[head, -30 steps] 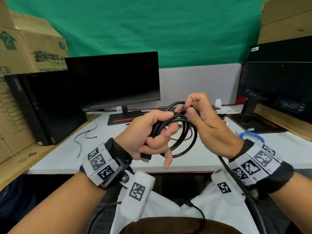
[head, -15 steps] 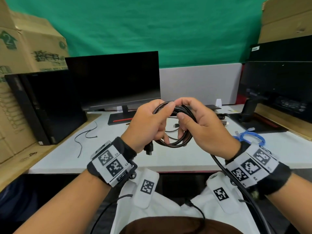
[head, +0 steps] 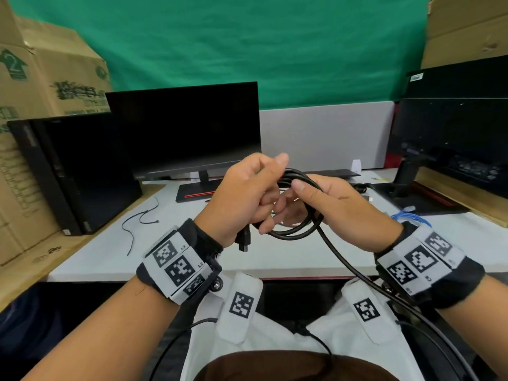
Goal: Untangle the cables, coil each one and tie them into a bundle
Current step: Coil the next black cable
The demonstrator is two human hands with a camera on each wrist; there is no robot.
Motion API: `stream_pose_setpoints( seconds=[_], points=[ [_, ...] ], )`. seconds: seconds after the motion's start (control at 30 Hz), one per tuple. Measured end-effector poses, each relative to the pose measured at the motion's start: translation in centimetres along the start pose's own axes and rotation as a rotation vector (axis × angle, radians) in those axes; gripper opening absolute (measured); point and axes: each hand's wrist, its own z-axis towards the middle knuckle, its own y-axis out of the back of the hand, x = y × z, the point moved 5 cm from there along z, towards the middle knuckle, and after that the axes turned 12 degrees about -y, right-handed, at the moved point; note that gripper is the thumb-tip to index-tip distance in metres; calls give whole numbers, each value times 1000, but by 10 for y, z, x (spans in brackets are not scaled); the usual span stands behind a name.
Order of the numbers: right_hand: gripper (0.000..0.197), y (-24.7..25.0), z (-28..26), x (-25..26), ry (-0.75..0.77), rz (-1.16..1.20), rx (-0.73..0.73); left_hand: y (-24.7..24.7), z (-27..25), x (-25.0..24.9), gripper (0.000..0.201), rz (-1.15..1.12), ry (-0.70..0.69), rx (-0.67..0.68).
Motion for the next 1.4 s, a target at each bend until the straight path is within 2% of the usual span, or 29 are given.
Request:
stream_pose_setpoints(
  seconds=[0.07, 0.2, 0.27, 0.33, 0.4, 0.47, 0.53, 0.57, 0.63, 0.7, 0.8, 0.83, 0.93, 1.0, 1.07, 1.1, 1.13, 1.2, 1.27, 1.33, 1.4],
  points=[
    [35, 2, 1, -6, -18, -2, 21, -1, -1, -3, 34, 61, -58, 6],
    [43, 0, 1, -18, -106, 30, 147, -4, -4, -4, 9, 173, -95, 77],
    [41, -2, 2, -22, -158, 68, 188, 0, -3, -2, 12, 225, -79, 45],
    [27, 1, 6, -23, -190, 72, 132, 8, -1, 1, 16, 289, -74, -31],
    [18, 8, 7, -17, -129, -4, -7, 15, 2, 5, 25, 346, -90, -114],
    [21, 14, 4, -9, -6, -150, -106, 20, 2, 8, 32, 426, -131, -182],
    [14, 11, -1, -6, 56, -375, -143, 20, 1, 10, 30, 479, -166, -211],
    [20, 8, -2, -7, 66, -487, -179, 20, 1, 11, 29, 489, -173, -226],
    [36, 2, -1, -7, 61, -560, -208, 18, 1, 11, 30, 486, -185, -252],
    [44, -6, 1, -10, -5, -520, -93, 14, 0, 8, 29, 486, -224, -242],
    [32, -3, 2, -14, -148, -434, 46, 2, -5, -2, 23, 486, -310, -159],
    [30, -1, 1, -13, -173, -367, 75, 0, -5, -3, 21, 471, -324, -134],
    [41, -3, -3, -7, -190, 14, 195, 0, -3, -12, 12, 377, -335, -79],
    [46, -8, -6, -3, -206, 222, 281, 2, -1, -19, 12, 385, -377, -29],
    [45, -9, -6, -3, -213, 234, 300, 4, 0, -20, 13, 427, -394, 13],
    [39, -6, -6, -4, -205, 134, 246, 7, -1, -17, 11, 471, -384, 5],
    [29, 0, -5, -6, -182, -36, 132, 11, -1, -15, 8, 528, -378, -22],
    [12, 11, -3, -1, -89, -384, -185, 17, -1, -12, 6, 653, -385, -99],
    [18, 18, -5, 6, 20, -551, -442, 20, -1, -12, 11, 744, -413, -147],
    [31, 25, -6, 7, 91, -452, -508, 28, 0, -14, 12, 775, -407, -205],
    [25, 29, -7, 6, 102, -274, -398, 38, 1, -19, 13, 716, -378, -269]
  ],
)
